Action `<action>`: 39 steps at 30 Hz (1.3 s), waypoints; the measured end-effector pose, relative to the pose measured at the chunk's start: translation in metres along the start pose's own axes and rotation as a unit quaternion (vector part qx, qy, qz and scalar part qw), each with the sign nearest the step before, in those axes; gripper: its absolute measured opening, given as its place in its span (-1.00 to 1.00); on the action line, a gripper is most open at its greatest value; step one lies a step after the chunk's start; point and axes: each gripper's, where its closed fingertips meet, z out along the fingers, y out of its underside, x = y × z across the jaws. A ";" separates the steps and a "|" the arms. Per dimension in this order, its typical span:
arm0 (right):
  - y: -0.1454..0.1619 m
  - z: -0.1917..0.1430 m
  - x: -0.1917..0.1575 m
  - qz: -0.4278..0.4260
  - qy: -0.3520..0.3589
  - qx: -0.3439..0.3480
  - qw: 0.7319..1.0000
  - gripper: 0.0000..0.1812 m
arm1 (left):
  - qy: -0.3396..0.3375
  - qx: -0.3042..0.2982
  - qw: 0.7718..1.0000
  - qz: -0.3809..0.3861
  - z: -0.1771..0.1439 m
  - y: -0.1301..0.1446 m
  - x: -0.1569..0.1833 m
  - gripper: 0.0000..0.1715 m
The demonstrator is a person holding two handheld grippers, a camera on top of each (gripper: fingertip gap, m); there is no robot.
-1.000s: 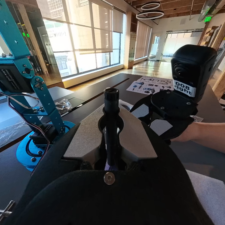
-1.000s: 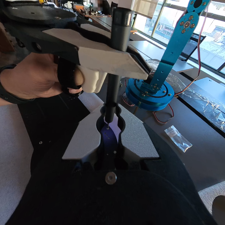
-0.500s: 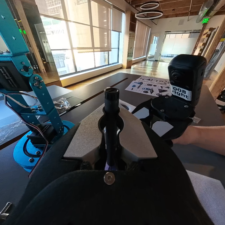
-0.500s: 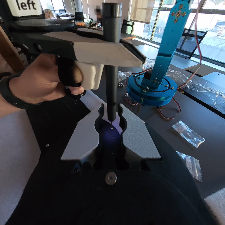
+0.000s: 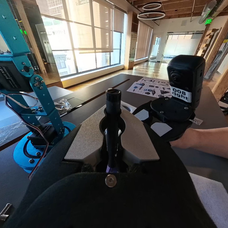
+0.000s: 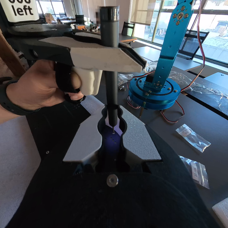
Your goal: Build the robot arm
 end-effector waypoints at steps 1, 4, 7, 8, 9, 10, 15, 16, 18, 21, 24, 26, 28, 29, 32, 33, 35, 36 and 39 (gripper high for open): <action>0.000 0.000 0.000 -0.003 0.002 -0.002 1.000 -0.85 | 0.000 0.000 1.000 0.000 0.000 0.000 0.000 -0.90; 0.000 0.001 0.000 -0.016 0.006 -0.008 1.000 -0.85 | 0.000 0.002 1.000 -0.005 0.000 0.000 -0.001 -0.90; 0.000 0.001 0.000 -0.008 0.000 -0.005 1.000 -0.85 | 0.000 0.005 1.000 -0.008 -0.001 0.000 -0.002 -0.90; 0.000 0.001 0.000 -0.009 0.000 -0.004 1.000 -0.85 | -0.001 0.006 1.000 -0.008 -0.001 0.000 -0.002 -0.90; 0.000 0.001 0.000 -0.011 0.000 -0.004 1.000 -0.85 | -0.001 0.006 1.000 -0.007 -0.002 0.000 -0.002 -0.90; 0.001 0.001 0.000 -0.013 0.000 -0.005 1.000 -0.85 | -0.001 0.006 1.000 -0.007 -0.002 0.000 -0.002 -0.90; 0.001 0.000 0.000 -0.013 0.000 -0.004 1.000 -0.85 | -0.001 0.005 1.000 -0.005 -0.001 0.000 -0.001 -0.90; 0.001 0.000 0.000 -0.014 0.000 -0.004 1.000 -0.85 | 0.000 0.005 1.000 -0.004 0.000 0.000 0.000 -0.90; 0.001 0.000 0.000 -0.015 0.001 -0.004 1.000 -0.85 | 0.000 0.004 1.000 -0.003 0.000 0.000 0.000 -0.90; 0.001 0.000 0.000 -0.016 0.001 -0.004 1.000 -0.85 | 0.000 0.004 1.000 -0.003 0.000 0.000 0.001 -0.90; 0.001 0.000 0.000 -0.020 0.000 -0.005 1.000 -0.85 | 0.000 0.004 1.000 -0.003 0.000 0.000 0.000 -0.90; 0.001 0.000 0.000 -0.017 -0.003 -0.004 1.000 -0.85 | 0.000 0.004 1.000 -0.002 0.000 0.000 0.001 -0.90; 0.002 0.000 0.000 -0.020 -0.001 -0.010 1.000 -0.85 | -0.001 0.004 1.000 -0.002 0.000 0.000 0.001 -0.90; 0.002 0.000 0.001 -0.027 0.001 -0.014 1.000 -0.85 | -0.001 0.004 1.000 -0.002 0.000 0.000 0.001 -0.90; 0.002 0.000 0.001 -0.031 0.003 -0.013 0.999 -0.85 | -0.001 0.006 1.000 -0.005 0.000 0.000 0.000 -0.90; 0.002 0.000 0.001 -0.028 0.001 -0.012 1.000 -0.85 | -0.001 0.006 1.000 -0.005 0.000 0.000 0.000 -0.90; 0.001 0.000 0.001 -0.023 -0.003 -0.010 1.000 -0.85 | -0.003 0.005 1.000 -0.003 0.000 0.000 0.000 -0.90; 0.001 0.000 0.000 -0.023 -0.004 -0.006 1.000 -0.85 | -0.004 0.005 1.000 -0.002 0.000 -0.001 0.000 -0.90; -0.003 -0.004 0.001 -0.033 0.002 0.002 0.999 -0.85 | -0.008 0.001 1.000 0.006 0.003 -0.004 0.003 -0.90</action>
